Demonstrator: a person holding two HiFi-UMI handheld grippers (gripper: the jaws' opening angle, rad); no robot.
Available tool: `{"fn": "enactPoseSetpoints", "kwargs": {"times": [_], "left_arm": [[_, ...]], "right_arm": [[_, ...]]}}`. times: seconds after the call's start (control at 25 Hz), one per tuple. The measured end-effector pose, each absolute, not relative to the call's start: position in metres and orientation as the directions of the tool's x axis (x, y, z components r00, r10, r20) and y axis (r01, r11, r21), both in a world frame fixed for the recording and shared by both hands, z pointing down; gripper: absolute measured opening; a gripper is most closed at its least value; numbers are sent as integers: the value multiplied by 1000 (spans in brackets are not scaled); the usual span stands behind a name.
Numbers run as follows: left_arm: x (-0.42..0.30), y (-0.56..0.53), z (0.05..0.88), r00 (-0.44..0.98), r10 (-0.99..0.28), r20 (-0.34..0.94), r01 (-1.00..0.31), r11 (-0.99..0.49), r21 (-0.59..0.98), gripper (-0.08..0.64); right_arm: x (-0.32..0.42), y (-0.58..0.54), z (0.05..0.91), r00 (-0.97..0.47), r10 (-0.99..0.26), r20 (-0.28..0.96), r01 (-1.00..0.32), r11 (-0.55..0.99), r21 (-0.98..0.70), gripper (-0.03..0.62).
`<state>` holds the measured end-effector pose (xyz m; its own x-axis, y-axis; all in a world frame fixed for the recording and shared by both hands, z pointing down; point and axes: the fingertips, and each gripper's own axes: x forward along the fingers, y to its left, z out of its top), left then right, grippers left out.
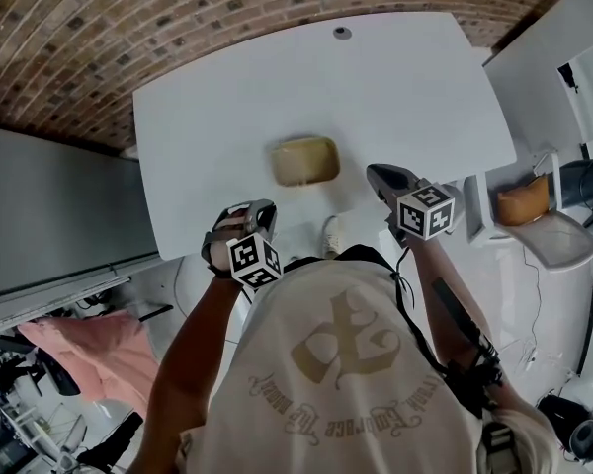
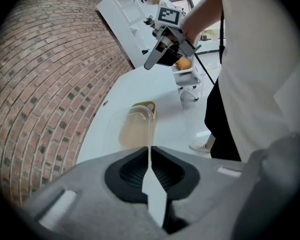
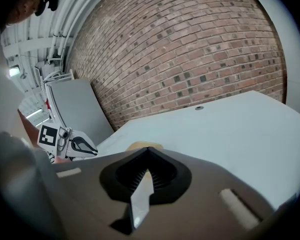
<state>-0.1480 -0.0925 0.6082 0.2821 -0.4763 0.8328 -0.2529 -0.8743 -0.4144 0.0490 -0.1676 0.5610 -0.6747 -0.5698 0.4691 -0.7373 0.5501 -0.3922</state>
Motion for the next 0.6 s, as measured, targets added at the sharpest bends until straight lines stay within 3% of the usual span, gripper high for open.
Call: {"fn": "enactPoseSetpoints", "kwargs": {"times": [0.6], "left_arm": [[-185,-30,604,266,-518,813,-365,-835,-413,21]], "right_arm": [[15,-108,549,-700,-550,454,-710,605,-362,9]]}}
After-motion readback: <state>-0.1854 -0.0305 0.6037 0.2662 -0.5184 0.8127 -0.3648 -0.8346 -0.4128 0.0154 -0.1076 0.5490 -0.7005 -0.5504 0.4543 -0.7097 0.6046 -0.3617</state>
